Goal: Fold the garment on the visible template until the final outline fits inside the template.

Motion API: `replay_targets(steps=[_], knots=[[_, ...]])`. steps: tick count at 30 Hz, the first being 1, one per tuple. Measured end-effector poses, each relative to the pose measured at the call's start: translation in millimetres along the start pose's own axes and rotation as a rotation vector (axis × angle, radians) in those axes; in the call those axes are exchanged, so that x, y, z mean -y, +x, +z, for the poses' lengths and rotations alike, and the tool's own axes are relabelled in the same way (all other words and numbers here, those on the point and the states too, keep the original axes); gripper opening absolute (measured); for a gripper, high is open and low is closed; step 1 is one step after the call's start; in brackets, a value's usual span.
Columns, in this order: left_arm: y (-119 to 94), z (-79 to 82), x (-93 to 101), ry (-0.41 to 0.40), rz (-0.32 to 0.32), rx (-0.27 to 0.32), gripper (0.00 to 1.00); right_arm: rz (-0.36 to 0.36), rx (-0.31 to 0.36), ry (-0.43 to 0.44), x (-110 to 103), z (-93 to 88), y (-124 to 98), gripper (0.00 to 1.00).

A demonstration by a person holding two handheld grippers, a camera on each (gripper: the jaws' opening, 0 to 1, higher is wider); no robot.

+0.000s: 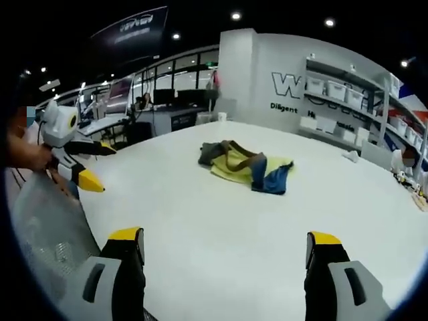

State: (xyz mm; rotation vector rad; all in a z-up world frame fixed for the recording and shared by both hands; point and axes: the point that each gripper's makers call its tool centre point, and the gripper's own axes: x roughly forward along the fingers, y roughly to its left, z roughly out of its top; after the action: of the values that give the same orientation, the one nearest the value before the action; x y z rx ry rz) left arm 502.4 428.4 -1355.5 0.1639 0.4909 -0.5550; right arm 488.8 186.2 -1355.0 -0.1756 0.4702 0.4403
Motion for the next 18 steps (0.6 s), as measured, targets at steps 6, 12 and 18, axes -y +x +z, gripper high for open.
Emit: replay_targets(steps=[6,12,18], knots=[[-1.9,-4.6,-5.2,-0.045,0.01,-0.008,0.94,0.009,0.004,-0.016,-3.2,-0.6,-0.9,0.98],[-4.6,-0.3,-10.2,-0.061,0.031,0.016,0.92,0.001,0.04,0.015,2.6,7.6,-4.2,0.97],[-3.5,-5.4,-18.1,-0.076,0.056,-0.008,0.91,0.006,0.058,0.069,4.6,13.0,-3.0,0.96]])
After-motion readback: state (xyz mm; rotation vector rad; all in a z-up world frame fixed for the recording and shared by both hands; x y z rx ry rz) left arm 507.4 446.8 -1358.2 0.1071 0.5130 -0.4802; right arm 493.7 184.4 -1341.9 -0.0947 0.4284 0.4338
